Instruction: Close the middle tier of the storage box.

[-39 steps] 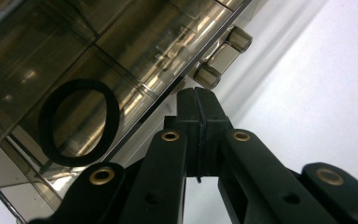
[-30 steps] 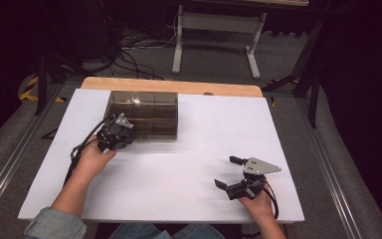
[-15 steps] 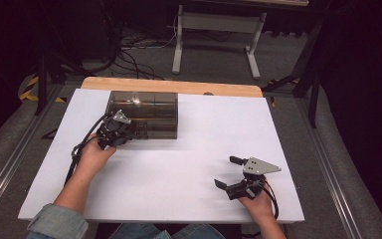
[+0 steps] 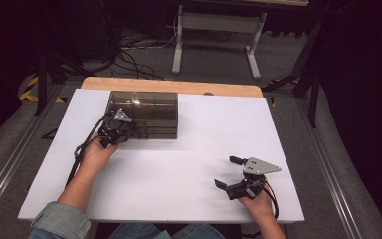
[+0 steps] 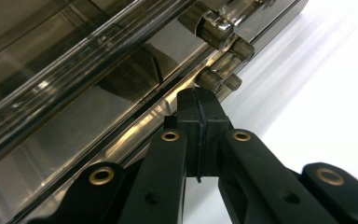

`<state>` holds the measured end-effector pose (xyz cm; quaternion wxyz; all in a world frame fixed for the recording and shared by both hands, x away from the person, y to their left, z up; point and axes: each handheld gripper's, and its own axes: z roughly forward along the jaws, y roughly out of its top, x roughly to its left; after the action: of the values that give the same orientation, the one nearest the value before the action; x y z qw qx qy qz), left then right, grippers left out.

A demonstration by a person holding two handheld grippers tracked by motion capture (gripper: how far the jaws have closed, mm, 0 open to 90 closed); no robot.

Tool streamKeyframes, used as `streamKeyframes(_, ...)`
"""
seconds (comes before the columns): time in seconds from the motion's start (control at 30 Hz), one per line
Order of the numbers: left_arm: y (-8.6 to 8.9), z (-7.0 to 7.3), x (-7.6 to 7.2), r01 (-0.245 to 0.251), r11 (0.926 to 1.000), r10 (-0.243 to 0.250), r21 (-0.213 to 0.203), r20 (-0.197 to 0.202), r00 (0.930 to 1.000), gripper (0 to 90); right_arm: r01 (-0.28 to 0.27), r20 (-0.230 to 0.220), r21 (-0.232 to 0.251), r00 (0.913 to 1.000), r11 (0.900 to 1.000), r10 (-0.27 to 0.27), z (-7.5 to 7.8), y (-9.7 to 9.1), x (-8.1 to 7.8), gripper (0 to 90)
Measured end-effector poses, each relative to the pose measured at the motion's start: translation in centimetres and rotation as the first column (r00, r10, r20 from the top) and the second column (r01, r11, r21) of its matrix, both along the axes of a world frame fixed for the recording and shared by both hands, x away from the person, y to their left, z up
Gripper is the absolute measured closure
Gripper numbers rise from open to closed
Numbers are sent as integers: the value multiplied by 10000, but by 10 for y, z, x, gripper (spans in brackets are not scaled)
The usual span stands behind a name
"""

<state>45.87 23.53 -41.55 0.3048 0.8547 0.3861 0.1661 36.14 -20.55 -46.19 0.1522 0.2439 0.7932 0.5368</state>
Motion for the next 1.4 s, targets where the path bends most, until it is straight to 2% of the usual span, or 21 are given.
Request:
streamKeyframes(0.27, 2, -3, 3, -21, 10000, 21, 2, -350, 9994, 895, 2, 5, -4, 10000, 10000, -2, 0, 0, 0, 0)
streamKeyframes(0.47, 2, 0, 1, -127, 9999, 130, 107, -287, 9995, 886, -2, -2, -2, 10000, 10000, 2, 0, 0, 0, 0)
streamKeyframes(0.57, 3, 3, -1, -163, 9998, 167, 86, -371, 9992, 832, -4, 0, 1, 10000, 10000, 4, 0, 0, 0, 0)
streamKeyframes(0.7, 7, 8, -5, -45, 9998, 36, -209, -464, 9989, 753, -7, 4, -3, 10000, 10000, 7, 0, 0, 0, 0)
streamKeyframes(0.83, 8, 13, -10, 103, 9991, -119, -417, -374, 9992, 664, -10, -2, -3, 10000, 10000, 10, 0, 0, 0, 0)
streamKeyframes(0.9, 8, 15, -12, 243, 9989, -257, -394, -363, 9990, 618, -6, -5, -4, 10000, 10000, 6, 0, 0, 0, 0)
streamKeyframes(1.03, 8, 20, -17, 480, 9964, -504, -702, -332, 9982, 533, -8, -1, -5, 10000, 10000, 8, 0, 0, 0, 0)
streamKeyframes(1.07, 7, 21, -18, 507, 9958, -527, -759, -258, 9983, 518, -7, -17, -1, 10000, 10000, 7, 0, 0, 0, 0)
streamKeyframes(1.17, 7, 23, -22, 617, 9932, -658, -990, -383, 9971, 517, -6, -14, 1, 10000, 10000, 6, 0, 0, 0, 0)
streamKeyframes(1.4, 6, 28, -29, 943, 9900, -964, -1051, -149, 9952, 423, -12, -5, 11, 10000, 10000, 12, 0, 0, 0, 0)
